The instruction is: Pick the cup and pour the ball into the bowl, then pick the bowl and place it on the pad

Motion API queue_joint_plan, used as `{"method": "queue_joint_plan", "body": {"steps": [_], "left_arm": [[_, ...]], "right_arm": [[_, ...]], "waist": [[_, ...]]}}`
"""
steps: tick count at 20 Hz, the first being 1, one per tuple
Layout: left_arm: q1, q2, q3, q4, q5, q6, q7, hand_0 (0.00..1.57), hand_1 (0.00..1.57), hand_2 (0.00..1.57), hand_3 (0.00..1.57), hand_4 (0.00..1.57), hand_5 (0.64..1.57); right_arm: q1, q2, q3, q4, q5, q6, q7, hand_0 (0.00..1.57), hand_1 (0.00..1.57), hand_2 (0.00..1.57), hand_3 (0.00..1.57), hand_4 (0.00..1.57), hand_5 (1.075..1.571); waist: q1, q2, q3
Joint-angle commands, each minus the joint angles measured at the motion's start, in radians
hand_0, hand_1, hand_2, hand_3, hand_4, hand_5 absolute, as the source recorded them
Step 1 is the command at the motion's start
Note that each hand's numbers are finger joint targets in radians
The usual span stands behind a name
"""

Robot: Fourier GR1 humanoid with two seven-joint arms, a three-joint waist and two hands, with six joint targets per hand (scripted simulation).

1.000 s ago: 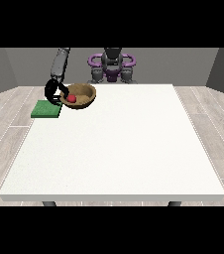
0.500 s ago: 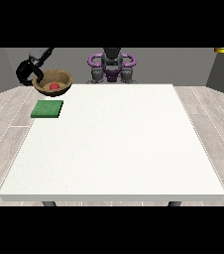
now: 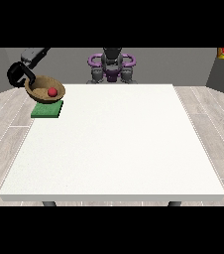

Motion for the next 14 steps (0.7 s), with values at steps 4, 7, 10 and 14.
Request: {"method": "queue_joint_plan", "body": {"steps": [4, 7, 10, 14], "left_arm": [[-0.011, 0.024, -0.004, -0.009, 0.015, -0.029, -0.048, 0.00, 0.00, 0.00, 0.00, 1.21, 1.553], [-0.005, 0.020, 0.000, 0.060, -0.002, -0.029, -0.112, 0.00, 0.00, 0.00, 0.00, 1.21, 1.555], [-0.037, 0.039, -0.005, 0.032, 0.012, 0.000, -0.069, 0.00, 0.00, 0.00, 0.00, 1.20, 1.557], [-0.027, 0.093, 0.019, -0.001, 0.070, -0.047, 0.013, 0.00, 0.00, 0.00, 0.00, 1.19, 1.561]], "right_arm": [[-0.029, 0.076, -0.038, 0.070, -0.027, -0.047, -0.076, 1.57, 1.57, 1.57, 0.44, 1.06, 1.569], [-0.085, 0.082, -0.030, 0.041, -0.035, -0.059, -0.013, 1.57, 1.57, 1.57, 0.53, 1.03, 1.571], [-0.094, 0.048, -0.055, 0.092, -0.062, 0.016, -0.032, 1.57, 1.57, 1.57, 0.55, 1.02, 1.571], [-0.035, 0.030, -0.138, 0.175, -0.105, -0.019, -0.100, 1.57, 1.57, 1.57, 0.88, 0.71, 1.571]], "waist": [[0.032, 0.075, 0.0005], [0.017, 0.093, -0.0006], [0.004, 0.099, 0.0003], [0.030, 0.078, 0.0011]]}}
